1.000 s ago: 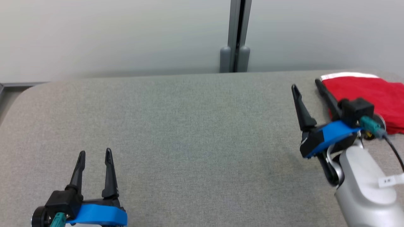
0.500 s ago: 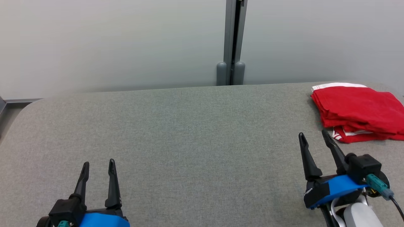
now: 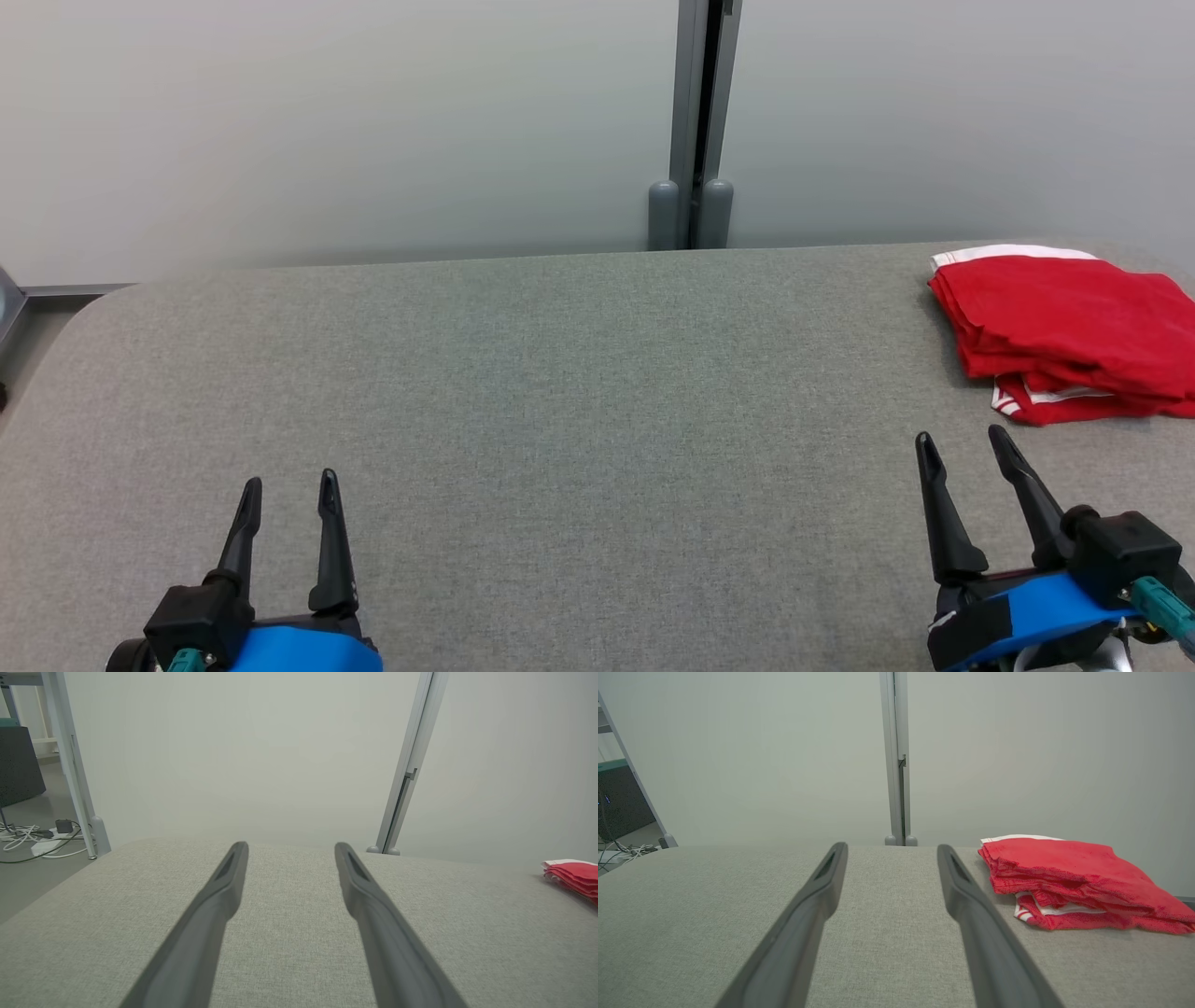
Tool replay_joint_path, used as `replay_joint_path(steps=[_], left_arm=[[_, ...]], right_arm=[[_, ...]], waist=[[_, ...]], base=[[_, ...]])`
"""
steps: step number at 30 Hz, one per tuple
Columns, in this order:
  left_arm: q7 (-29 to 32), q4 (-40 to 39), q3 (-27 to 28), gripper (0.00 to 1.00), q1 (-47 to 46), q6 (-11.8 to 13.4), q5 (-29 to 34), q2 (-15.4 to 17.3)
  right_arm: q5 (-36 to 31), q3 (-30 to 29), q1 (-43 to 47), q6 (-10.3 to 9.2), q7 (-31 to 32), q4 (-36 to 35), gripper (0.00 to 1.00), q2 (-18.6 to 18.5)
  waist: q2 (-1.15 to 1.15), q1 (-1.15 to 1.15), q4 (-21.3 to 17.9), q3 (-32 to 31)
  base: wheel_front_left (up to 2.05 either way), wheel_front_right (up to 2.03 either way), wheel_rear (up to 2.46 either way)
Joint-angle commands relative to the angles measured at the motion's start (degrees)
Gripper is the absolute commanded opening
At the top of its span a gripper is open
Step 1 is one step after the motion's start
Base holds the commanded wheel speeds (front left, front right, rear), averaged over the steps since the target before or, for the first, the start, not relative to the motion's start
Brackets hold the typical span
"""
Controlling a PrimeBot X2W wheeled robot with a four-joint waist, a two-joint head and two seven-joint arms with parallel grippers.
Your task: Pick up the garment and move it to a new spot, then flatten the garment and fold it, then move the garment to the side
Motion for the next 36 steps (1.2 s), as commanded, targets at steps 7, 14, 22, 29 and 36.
replay_joint_path(steps=[7, 14, 22, 29, 36], left_arm=[[0.4, 0.2, -0.3, 1.00, -1.3, 0.1, -0.7, 0.3], [0.7, 1.8, -0.1, 0.00, -0.2, 0.0, -1.2, -0.2], [3.2, 2.2, 1.1, 0.00, -1.4, -0.6, -9.9, -0.4], [4.8, 2.1, 1.8, 0.00, -2.0, -1.2, -16.9, -0.6], [6.3, 2.1, 2.5, 0.00, -2.6, -1.7, -23.3, -0.7]], right_arm=[[0.3, -0.7, 1.0, 0.01, 0.7, -1.0, 1.00, 0.1], [0.9, -0.8, 0.6, 0.00, 0.7, 1.0, 0.00, 0.1], [10.3, -1.2, -0.2, 0.00, 2.0, 2.2, 0.00, 0.1], [17.7, -1.6, -0.8, 0.00, 3.1, 3.1, 0.00, 0.1], [24.5, -1.9, -1.4, 0.00, 4.1, 3.9, 0.00, 0.1]], waist=[[0.00, 0.00, 0.1, 0.4], [0.00, 0.01, 0.1, 0.7], [0.00, 0.01, 0.1, 0.6], [0.00, 0.01, 0.1, 0.6], [0.00, 0.01, 0.1, 0.6]], base=[[0.00, 0.00, 0.00], [0.00, 0.00, 0.00], [0.00, 0.00, 0.00], [0.00, 0.00, 0.00], [0.00, 0.00, 0.00]])
